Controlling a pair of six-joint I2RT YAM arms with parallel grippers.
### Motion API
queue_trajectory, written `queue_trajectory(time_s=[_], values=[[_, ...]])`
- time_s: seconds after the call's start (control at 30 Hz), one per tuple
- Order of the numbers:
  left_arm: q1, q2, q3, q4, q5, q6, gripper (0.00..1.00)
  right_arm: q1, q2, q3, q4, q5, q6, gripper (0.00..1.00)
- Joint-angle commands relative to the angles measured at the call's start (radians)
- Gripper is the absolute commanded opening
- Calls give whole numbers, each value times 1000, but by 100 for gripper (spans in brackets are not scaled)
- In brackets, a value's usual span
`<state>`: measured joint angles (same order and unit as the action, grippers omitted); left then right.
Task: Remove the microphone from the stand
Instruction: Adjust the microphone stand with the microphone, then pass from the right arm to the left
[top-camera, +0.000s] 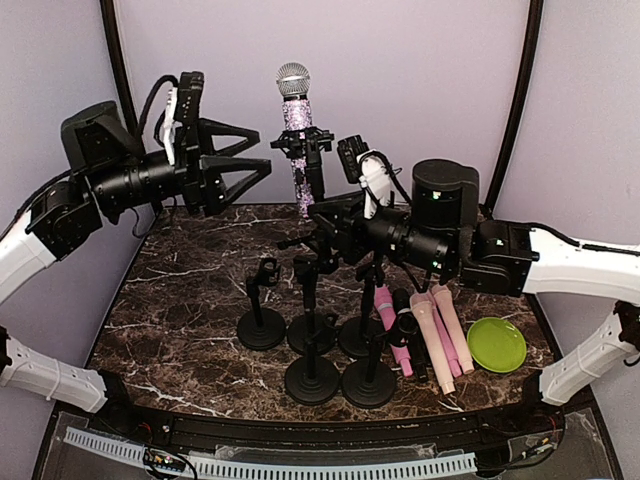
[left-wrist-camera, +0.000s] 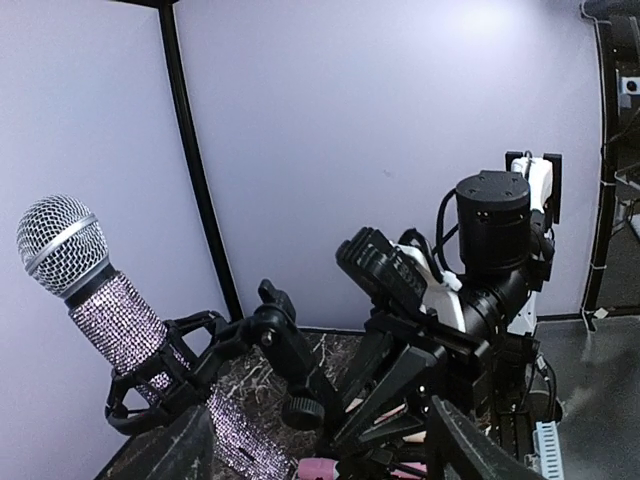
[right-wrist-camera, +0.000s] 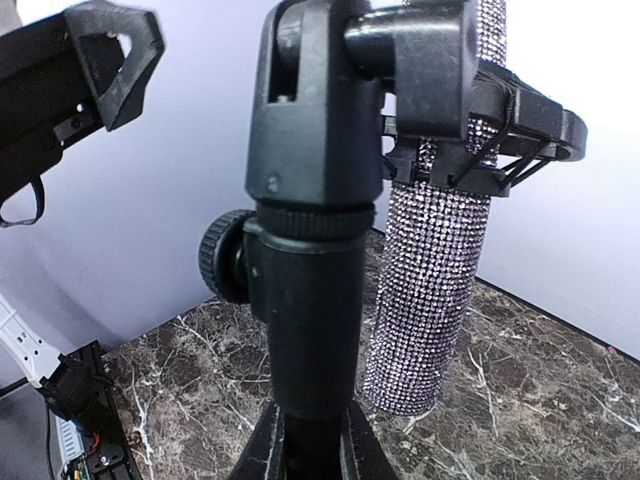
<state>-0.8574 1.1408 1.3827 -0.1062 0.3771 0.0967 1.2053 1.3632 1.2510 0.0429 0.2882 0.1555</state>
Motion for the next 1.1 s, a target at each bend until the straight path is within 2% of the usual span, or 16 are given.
queue_trajectory(time_s=[0.0,0.2,0.4,0.53,0.83,0.93,1.07], values=[[-2,-100,-172,177,-22,240,74,2,-51,31,181,15,-7,0],[-10,-62,-144,40,-75,378,64,2,-45,40,175,-1,-14,0],[-83,-8,-118,36,-168,485,54,2,-26,55,167,-21,-16,0],[-132,30,-95,42,-239,532,43,2,-15,65,158,-30,-17,0],[-137,67,-80,86,-351,524,40,2,-15,63,155,-39,-19,0],[-137,75,-66,93,-399,510,42,0,-15,61,154,-44,-19,0],[-137,82,-49,92,-389,494,43,2,-16,59,152,-50,-20,0]])
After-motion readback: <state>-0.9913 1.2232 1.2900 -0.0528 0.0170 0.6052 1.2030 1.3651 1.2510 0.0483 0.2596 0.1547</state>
